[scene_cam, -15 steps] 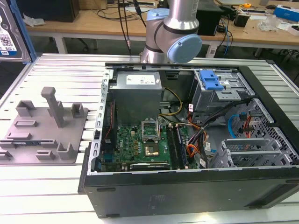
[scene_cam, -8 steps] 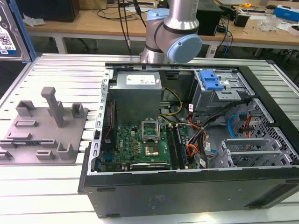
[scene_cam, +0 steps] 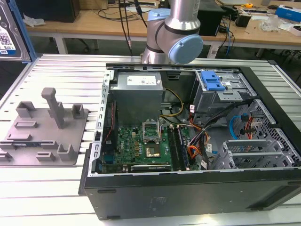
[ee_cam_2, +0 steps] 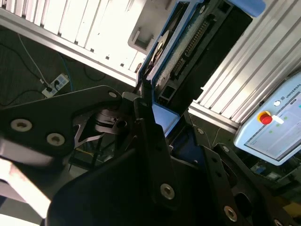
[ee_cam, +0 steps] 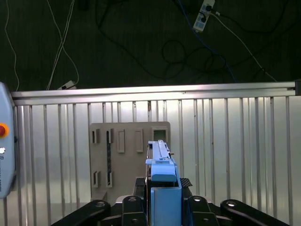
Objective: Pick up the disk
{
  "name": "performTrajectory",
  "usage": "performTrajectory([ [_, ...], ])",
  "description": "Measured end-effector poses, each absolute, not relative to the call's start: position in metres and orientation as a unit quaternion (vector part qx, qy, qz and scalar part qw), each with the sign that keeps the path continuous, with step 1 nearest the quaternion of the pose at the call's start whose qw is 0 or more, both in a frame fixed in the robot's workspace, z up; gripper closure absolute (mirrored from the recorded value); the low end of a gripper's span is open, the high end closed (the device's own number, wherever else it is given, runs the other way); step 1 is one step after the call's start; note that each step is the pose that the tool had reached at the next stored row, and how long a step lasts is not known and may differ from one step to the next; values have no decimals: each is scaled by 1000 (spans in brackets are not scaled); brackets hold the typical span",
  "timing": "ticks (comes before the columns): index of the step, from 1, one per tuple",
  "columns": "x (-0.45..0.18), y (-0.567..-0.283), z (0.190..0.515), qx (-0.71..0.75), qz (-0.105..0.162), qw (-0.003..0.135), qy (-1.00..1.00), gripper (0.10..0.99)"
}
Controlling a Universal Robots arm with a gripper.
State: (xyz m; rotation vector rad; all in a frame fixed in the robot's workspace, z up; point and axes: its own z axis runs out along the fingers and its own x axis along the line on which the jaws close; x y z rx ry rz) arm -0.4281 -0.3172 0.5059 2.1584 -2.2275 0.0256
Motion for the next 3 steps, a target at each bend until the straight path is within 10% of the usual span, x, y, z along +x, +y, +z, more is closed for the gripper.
performTrajectory([
  [3,-428,-318,507,696,8,20,-718,722],
])
